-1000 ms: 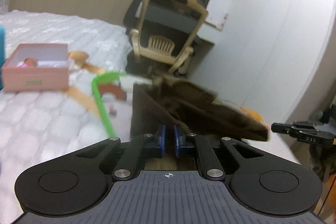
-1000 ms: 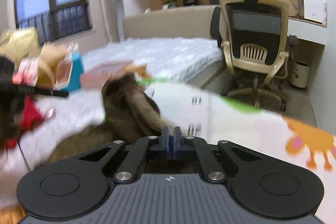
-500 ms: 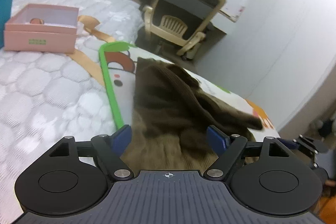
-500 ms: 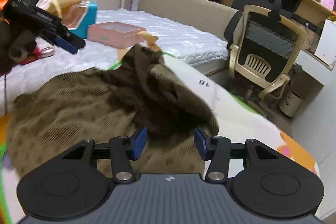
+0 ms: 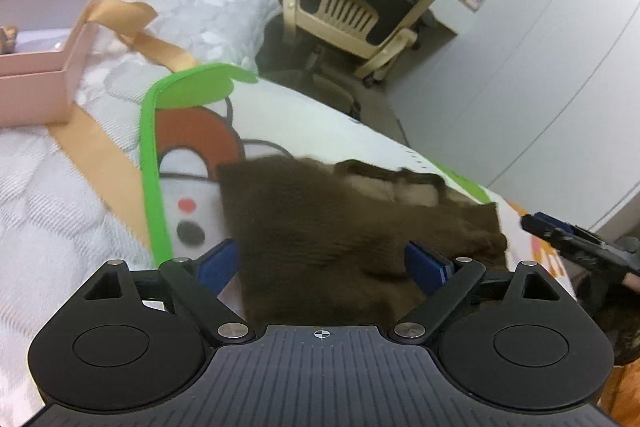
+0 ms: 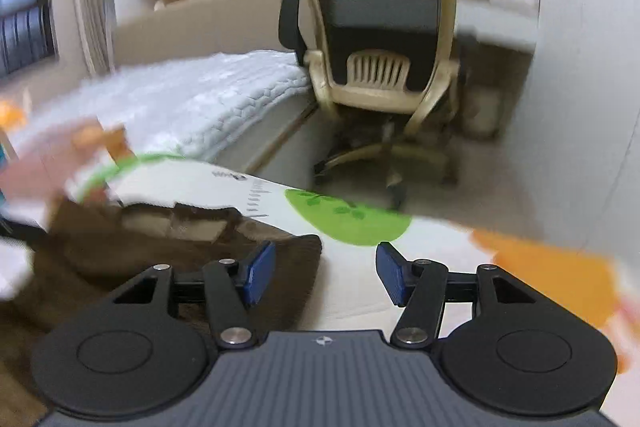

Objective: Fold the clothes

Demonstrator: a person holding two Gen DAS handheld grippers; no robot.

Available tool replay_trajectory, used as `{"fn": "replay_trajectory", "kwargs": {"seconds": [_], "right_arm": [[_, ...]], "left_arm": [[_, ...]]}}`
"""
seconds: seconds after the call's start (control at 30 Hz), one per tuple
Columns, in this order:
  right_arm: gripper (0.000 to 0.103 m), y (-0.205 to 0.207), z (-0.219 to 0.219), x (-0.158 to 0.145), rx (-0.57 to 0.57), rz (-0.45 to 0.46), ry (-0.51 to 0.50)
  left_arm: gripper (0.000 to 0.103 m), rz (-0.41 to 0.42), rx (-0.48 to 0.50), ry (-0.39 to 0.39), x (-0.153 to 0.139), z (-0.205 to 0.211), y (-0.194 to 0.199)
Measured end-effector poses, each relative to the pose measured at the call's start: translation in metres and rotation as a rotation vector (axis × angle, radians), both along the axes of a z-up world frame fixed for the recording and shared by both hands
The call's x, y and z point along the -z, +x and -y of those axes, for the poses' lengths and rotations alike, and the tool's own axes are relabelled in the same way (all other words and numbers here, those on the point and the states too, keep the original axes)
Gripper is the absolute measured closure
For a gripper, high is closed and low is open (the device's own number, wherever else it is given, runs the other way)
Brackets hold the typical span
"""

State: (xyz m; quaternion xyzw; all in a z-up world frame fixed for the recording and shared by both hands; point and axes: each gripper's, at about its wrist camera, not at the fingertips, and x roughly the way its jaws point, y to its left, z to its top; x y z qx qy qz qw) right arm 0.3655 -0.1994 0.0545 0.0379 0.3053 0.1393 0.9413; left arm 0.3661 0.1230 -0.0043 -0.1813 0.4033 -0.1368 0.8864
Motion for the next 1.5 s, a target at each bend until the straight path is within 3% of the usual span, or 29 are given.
{"fn": "replay_trajectory", "kwargs": {"seconds": [0.07, 0.27, 0.33, 0.37, 0.43, 0.47, 0.57, 0.77, 0.83, 0.97, 1.1, 1.17, 1.2, 1.27, 1.3, 1.37, 1.5], "right_arm": [[0.041, 0.007, 0.005, 0.008, -0.03, -0.03, 0.045], [0.041, 0.039, -0.013, 0.034, -0.061, -0.096, 0.024], [0.043, 0.05, -0.022, 0.038, -0.08, -0.113, 0.054], [0.057, 0.053, -0.028, 0.039, -0.086, -0.113, 0.057], [0.081, 0.055, -0.038, 0.04, -0.091, -0.11, 0.046], [0.087, 0.052, -0.043, 0.04, -0.085, -0.104, 0.024], [0.092, 0.011, -0.037, 0.008, -0.106, -0.015, 0.034], [0.094, -0.096, -0.015, -0.062, -0.175, 0.183, 0.043], [0.095, -0.142, -0.007, -0.075, -0.204, 0.241, 0.016], [0.096, -0.223, -0.001, -0.071, -0.261, 0.315, -0.103], [0.091, -0.276, 0.004, -0.031, -0.31, 0.239, -0.226], [0.071, -0.292, 0.011, -0.014, -0.337, 0.172, -0.235], [0.067, -0.301, 0.014, -0.006, -0.35, 0.138, -0.239], [0.054, -0.311, 0.022, 0.002, -0.374, 0.092, -0.218], [0.052, -0.313, 0.026, 0.001, -0.381, 0.084, -0.194], [0.037, -0.31, 0.036, -0.005, -0.365, 0.093, -0.132], [0.031, -0.267, 0.046, -0.008, -0.269, 0.067, 0.024]], "left_arm": [[0.01, -0.013, -0.001, 0.001, 0.007, 0.001, 0.013], [0.011, -0.017, -0.011, 0.015, 0.018, 0.005, 0.032], [0.023, -0.003, -0.015, 0.025, 0.017, 0.008, 0.031], [0.029, 0.003, -0.017, 0.03, 0.016, 0.01, 0.031], [0.075, 0.017, -0.021, 0.04, 0.015, 0.012, 0.029], [0.077, 0.023, -0.023, 0.046, 0.015, 0.014, 0.029], [0.083, 0.063, -0.014, 0.043, 0.0, 0.014, 0.01], [0.085, 0.249, 0.078, -0.002, -0.07, 0.009, -0.103], [0.085, 0.313, 0.111, 0.013, -0.086, 0.01, -0.149], [0.079, 0.258, 0.158, 0.032, -0.066, 0.008, -0.207], [0.049, 0.189, 0.204, 0.051, -0.042, 0.006, -0.262], [0.036, 0.155, 0.227, 0.06, -0.03, 0.005, -0.29], [0.029, 0.14, 0.218, 0.044, -0.025, 0.0, -0.295], [0.026, 0.113, 0.184, -0.004, -0.018, -0.014, -0.299], [0.02, 0.107, 0.163, -0.036, -0.017, -0.02, -0.299], [0.012, 0.102, 0.125, -0.109, -0.015, -0.031, -0.294], [0.01, 0.072, 0.108, -0.223, -0.005, -0.024, -0.268]]}}
